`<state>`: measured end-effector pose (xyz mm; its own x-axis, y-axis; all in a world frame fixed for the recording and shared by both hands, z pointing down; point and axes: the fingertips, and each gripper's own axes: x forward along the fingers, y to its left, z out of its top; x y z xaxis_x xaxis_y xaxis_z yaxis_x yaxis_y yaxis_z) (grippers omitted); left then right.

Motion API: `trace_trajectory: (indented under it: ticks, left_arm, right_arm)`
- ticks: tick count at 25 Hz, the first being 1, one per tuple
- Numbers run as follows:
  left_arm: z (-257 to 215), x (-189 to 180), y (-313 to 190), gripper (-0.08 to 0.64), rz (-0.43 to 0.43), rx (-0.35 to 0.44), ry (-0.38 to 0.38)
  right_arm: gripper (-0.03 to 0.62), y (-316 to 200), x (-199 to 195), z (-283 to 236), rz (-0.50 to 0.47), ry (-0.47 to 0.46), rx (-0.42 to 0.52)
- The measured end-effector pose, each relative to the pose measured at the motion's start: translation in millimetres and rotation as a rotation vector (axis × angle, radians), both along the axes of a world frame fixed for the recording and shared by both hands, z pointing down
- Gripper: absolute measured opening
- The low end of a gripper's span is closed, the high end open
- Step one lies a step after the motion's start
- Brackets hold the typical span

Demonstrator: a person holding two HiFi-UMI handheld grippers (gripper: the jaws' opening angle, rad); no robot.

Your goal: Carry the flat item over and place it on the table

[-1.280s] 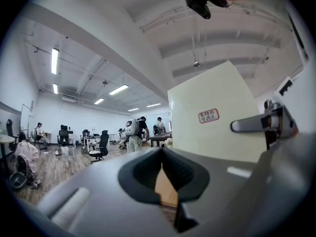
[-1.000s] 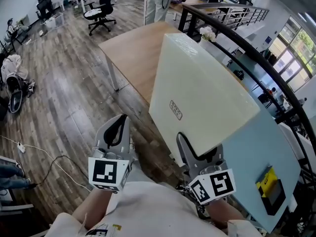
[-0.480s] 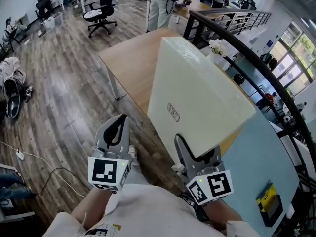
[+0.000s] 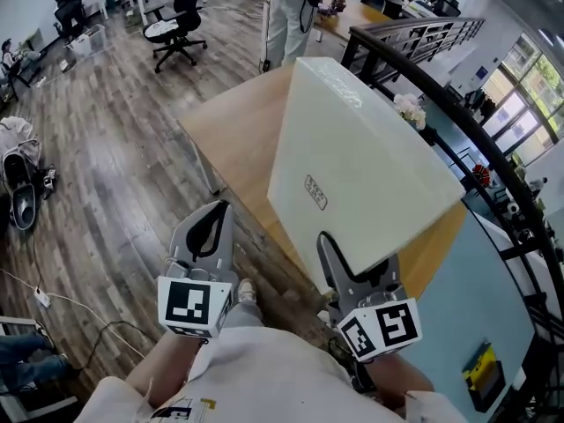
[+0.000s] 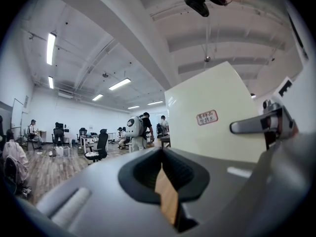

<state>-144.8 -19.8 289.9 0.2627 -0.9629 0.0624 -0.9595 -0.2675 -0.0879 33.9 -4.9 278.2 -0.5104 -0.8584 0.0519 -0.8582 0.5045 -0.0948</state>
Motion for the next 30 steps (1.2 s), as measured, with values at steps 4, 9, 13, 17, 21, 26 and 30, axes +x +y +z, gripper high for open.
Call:
trace_trajectory:
  ticks: [4,9,13,17,21,26,30]
  left_arm:
    - [-7.2,-30.8,-45.6,0.002,0.014,0.007,0.003]
    - [-13.7,-56.2,-87.4,0.002,0.03,0.015,0.001]
    - [-13.3,-65.9,-104.8,0.003,0.035,0.015,0.01]
    - [-7.9,-67.2,-118.7,0.002,0.037,-0.002,0.01]
    - [-0.8,-62.9,-128.8,0.002,0.026,-0.02,0.008]
    - [-2.7,-49.3,-141.9,0.002,0.015,-0.027,0.008]
    - [-0.3,-35.7,-154.4,0.002,0.015,-0.03,0.008]
  right_arm:
    - [0.287,-43.8,-31.5,-10.5,0.01,0.004,0.017]
    - [0.287,-82.0,-58.6,-16.9,0.028,0.006,0.02]
    - [0.287,-101.0,-68.6,-14.4,0.032,0.012,0.012]
    - [0.287,-119.1,-71.8,-9.1,0.026,0.029,0.0]
    - [0.287,-132.7,-65.8,-2.2,0.019,0.024,-0.023]
    - [0.287,-149.5,-51.3,-3.4,0.009,0.016,-0.036]
    - [0.287,-163.9,-42.0,2.2,-0.007,0.009,-0.055]
